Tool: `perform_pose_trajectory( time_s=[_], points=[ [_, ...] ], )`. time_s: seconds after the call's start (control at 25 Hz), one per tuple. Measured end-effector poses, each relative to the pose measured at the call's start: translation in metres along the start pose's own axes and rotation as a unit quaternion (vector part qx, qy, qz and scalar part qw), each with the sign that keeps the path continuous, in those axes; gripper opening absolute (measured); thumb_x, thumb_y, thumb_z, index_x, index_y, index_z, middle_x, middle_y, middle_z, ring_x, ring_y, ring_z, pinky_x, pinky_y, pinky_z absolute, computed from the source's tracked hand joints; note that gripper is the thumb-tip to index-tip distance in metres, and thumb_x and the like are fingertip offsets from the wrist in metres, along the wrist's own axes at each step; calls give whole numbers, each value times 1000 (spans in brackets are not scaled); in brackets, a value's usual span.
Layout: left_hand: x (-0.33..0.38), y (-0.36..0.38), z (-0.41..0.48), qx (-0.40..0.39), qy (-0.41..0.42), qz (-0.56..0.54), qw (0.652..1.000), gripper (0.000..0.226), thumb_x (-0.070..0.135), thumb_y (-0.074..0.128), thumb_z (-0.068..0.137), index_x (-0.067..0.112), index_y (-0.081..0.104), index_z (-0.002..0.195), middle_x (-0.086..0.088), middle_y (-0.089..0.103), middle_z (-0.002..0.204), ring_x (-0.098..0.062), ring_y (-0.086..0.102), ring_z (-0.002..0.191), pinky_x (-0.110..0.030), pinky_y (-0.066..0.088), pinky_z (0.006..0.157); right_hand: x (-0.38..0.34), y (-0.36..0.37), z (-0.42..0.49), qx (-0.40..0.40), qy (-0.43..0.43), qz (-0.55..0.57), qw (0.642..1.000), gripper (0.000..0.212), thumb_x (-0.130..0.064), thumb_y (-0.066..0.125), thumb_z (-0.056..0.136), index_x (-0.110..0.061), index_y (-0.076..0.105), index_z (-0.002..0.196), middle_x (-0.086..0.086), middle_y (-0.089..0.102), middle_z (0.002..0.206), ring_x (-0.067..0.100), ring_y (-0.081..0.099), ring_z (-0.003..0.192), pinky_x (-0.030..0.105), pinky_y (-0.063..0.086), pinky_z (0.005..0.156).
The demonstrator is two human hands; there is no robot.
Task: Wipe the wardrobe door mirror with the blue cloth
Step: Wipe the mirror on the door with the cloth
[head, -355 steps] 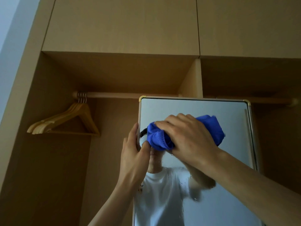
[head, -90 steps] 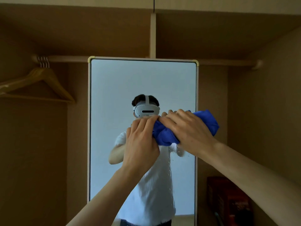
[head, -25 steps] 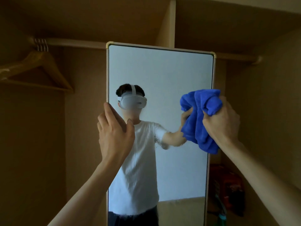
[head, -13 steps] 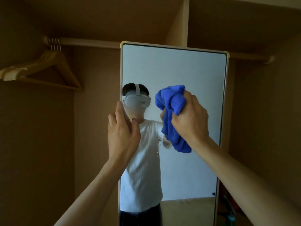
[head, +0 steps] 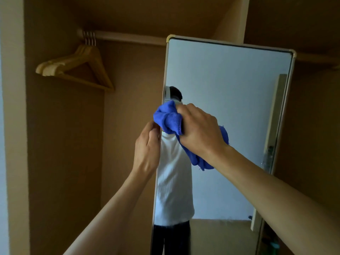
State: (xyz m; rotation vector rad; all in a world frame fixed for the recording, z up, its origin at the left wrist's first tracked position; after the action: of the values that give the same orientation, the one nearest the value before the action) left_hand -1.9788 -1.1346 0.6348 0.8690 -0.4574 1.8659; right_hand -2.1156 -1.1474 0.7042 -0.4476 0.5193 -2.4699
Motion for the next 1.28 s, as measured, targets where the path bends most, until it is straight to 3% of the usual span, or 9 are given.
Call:
perform_pose_trajectory(
  time_s=[0.08,0.32,0.44,0.52,0.6,0.68,0.96,1.08,1.28],
  points=[
    [-5,-1,-2,-1,-26,-22,999,55,43,28,92,8,66,111,-11,70,108,-28,65,104,-57,50,99,-2,4,-4,-23,-18,-11,1000,28,-16,56,83,-18,56,111,-7,41,86,23,56,78,35,42,57],
    [-7,-3,-3,-7,-49,-61,997,63,62,18,101,31,63,134,4,70,126,-11,64,119,-45,47,109,-11,8,-27,-46,-95,-54,993,49,-10,64,80,-16,59,128,3,61,103,25,62,91,31,32,64],
    [0,-2,-1,-20,-40,-44,998,51,65,15,101,55,64,110,4,73,112,-16,68,109,-50,50,103,-5,-4,-7,-53,-32,-36,997,31,-17,57,87,-18,55,117,-2,53,96,25,61,87,37,46,63],
    [5,-1,0,-33,-27,-11,999,48,70,13,98,65,57,117,7,72,116,-16,65,114,-48,49,105,2,-15,15,-14,20,-29,999,27,-20,58,85,-16,54,111,-2,52,90,25,59,78,36,45,59],
    [7,-2,2,-51,-12,4,999,57,76,12,94,60,47,137,9,65,135,-14,58,128,-48,44,111,9,-25,37,23,56,-31,998,29,-22,61,83,-15,54,110,0,54,88,24,53,70,34,39,59],
    [7,-2,3,-60,-10,7,998,58,81,11,89,65,46,134,9,62,140,-14,55,131,-48,42,113,13,-32,56,46,61,-44,996,28,-25,61,87,-13,54,111,2,53,87,23,49,67,33,37,60],
    [-5,-5,7,-41,-40,-35,998,61,86,9,82,67,55,119,19,74,100,-3,69,100,-46,51,103,1,-23,42,-11,-30,-104,994,34,-21,66,77,-19,58,109,-1,46,90,24,54,78,32,32,58],
    [-8,-4,7,-44,-44,-59,996,76,85,6,84,53,61,126,18,75,105,-6,69,105,-44,50,105,-2,-11,10,-61,-57,-80,993,37,-21,62,82,-20,57,119,1,53,107,25,59,95,34,36,64],
    [-6,-3,3,-36,-50,-77,995,67,85,12,84,53,65,110,20,76,106,-1,70,104,-39,53,102,-7,4,-31,-89,-83,-90,988,48,-16,67,80,-18,57,127,4,55,112,23,59,94,31,30,67]
  ],
)
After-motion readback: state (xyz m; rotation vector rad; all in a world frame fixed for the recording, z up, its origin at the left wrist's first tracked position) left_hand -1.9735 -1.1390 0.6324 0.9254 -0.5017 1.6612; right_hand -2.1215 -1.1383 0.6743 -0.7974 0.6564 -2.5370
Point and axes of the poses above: each hand's wrist, its own z-axis towards the middle knuckle, its own y-axis out of the palm, x = y × z, the point moved 2 cm from there along z, towards the middle knuckle
